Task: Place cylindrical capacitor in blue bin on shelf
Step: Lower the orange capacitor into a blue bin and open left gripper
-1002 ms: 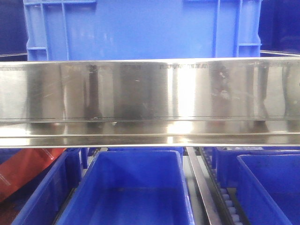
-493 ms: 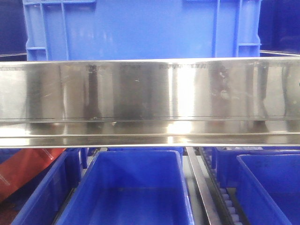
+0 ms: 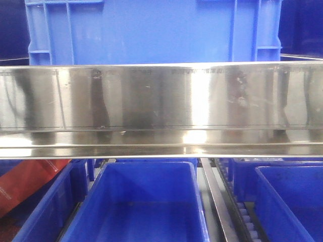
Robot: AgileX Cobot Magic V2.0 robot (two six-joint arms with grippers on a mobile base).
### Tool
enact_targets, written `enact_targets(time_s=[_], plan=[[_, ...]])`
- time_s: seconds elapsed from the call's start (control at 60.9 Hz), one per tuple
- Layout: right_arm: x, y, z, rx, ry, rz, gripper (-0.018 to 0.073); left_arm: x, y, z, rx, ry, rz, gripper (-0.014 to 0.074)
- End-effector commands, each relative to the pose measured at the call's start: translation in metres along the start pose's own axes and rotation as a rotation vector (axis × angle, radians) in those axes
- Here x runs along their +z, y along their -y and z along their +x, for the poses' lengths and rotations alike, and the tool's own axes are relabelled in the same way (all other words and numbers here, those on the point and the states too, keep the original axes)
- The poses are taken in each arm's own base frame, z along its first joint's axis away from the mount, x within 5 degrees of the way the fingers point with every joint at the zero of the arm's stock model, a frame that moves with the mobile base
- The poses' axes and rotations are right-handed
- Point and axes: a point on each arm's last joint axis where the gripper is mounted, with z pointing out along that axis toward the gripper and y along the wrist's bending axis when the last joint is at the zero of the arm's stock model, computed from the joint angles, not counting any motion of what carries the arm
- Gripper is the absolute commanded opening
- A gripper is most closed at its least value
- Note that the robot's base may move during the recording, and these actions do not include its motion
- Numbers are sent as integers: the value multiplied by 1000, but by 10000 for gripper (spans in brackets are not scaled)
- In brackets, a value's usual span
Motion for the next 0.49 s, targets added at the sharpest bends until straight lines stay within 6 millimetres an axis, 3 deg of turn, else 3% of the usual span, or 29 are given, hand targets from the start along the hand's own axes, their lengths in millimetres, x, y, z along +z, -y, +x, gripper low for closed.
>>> enact_targets(time_s=[0.0, 0.099, 0.23, 0.476], plan=[[-2, 0, -4, -1, 45, -2, -162, 30, 14, -13, 16, 15, 54, -111], [-2, 0, -4, -1, 45, -2, -162, 65, 27, -16, 28, -14, 89, -111], [-2, 0, -4, -1, 45, -2, -162, 123, 42, -4, 40, -89, 118, -111], [-2, -1, -4, 8, 48, -8, -162, 177, 50, 30, 52, -208, 123, -80]])
